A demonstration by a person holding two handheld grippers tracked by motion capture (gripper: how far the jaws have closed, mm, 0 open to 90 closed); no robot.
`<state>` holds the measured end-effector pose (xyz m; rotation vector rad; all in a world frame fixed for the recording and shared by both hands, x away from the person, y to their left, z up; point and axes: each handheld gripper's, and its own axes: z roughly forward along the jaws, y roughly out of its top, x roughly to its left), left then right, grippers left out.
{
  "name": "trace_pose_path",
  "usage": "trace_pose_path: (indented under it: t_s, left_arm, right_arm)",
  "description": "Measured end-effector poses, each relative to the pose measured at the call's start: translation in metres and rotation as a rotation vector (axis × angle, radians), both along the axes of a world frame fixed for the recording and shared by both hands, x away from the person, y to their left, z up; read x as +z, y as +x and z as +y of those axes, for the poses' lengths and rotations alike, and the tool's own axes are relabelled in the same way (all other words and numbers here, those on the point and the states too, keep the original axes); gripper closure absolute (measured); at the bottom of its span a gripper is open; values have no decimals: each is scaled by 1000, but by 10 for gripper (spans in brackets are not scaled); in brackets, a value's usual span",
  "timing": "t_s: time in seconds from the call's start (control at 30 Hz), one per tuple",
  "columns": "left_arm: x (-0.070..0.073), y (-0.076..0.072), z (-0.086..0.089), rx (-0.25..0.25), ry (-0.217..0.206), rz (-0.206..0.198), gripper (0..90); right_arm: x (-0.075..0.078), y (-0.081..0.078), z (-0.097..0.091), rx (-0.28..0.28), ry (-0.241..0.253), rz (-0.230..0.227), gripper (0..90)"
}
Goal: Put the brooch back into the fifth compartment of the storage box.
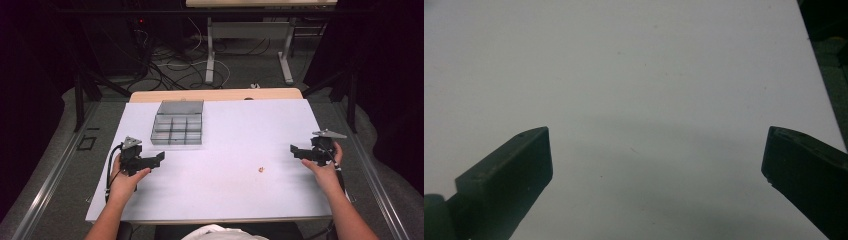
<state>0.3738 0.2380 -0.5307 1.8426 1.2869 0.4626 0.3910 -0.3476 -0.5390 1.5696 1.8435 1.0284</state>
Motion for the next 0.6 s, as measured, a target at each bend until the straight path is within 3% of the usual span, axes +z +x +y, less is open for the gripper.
trace_pose_path:
  t_s: [0.13,0.37,0.6]
  left_arm:
    - [0,0,-6,-11,-6,-8,38]
    - [3,1,-19,-50,3,-29,38]
    - [7,2,-37,-90,7,-49,38]
  right_arm:
    - [10,-8,1,21,-24,-56,0]
    - [18,-14,6,43,-26,-100,0]
    - [20,-16,10,54,-27,-107,0]
